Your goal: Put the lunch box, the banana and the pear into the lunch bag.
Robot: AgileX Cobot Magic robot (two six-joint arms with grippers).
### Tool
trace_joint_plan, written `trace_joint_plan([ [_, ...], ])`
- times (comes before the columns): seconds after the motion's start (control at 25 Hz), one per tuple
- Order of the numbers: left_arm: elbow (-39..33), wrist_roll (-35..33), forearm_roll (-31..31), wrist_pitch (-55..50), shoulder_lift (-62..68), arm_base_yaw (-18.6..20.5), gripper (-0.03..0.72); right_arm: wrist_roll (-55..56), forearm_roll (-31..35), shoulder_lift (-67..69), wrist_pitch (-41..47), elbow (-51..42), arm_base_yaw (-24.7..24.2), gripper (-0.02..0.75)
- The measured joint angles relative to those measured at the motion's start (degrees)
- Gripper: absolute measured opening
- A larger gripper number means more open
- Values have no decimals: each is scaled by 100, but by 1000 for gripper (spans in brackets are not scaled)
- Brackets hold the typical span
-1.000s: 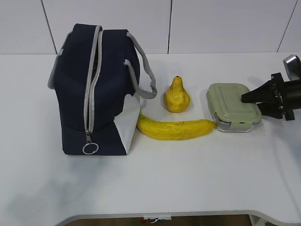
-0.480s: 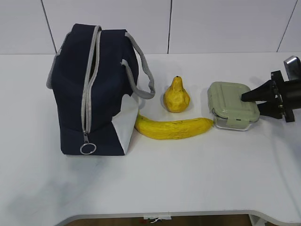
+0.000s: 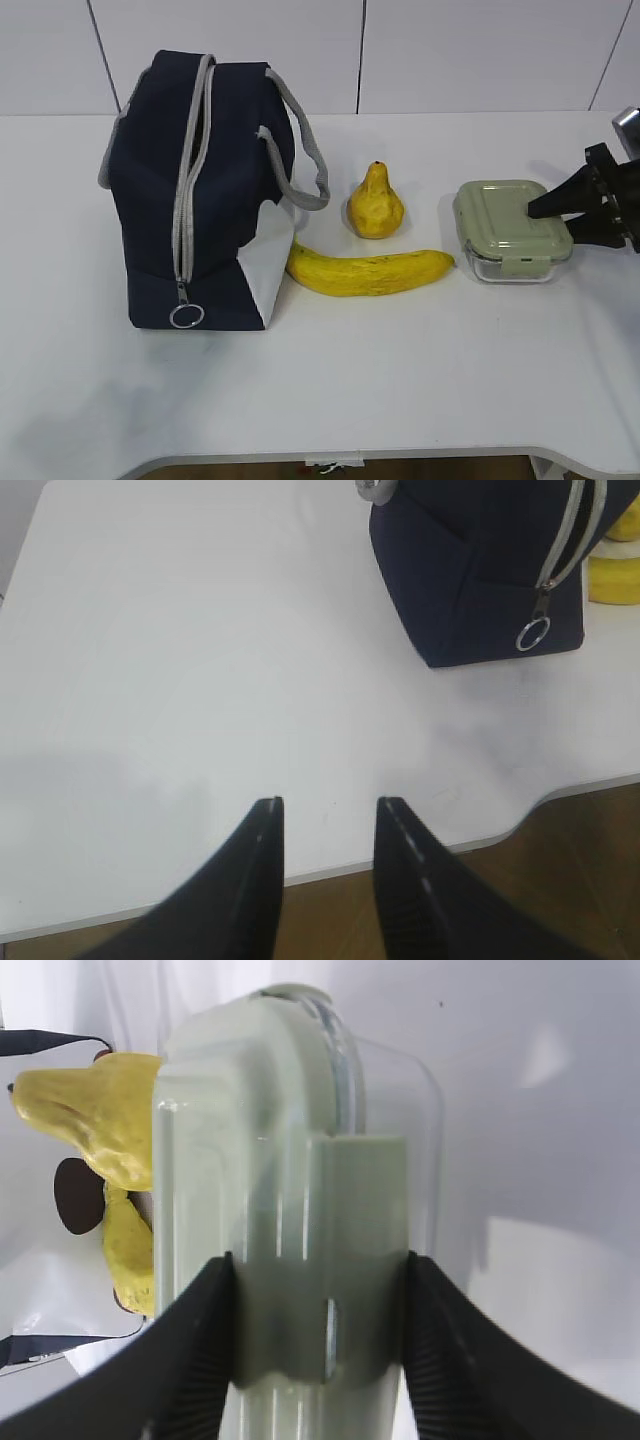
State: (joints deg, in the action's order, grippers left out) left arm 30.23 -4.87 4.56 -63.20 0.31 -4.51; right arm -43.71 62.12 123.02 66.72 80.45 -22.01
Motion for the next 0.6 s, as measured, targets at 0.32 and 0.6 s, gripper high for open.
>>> trace_joint_plan([
  [0.32,0,0,59,-5,38,0,239,267,-99,-653,-15,-13,0,377],
  [0.6,359,0,654,-50,609,0,239,519,-153,-1287,31,-13,0,377],
])
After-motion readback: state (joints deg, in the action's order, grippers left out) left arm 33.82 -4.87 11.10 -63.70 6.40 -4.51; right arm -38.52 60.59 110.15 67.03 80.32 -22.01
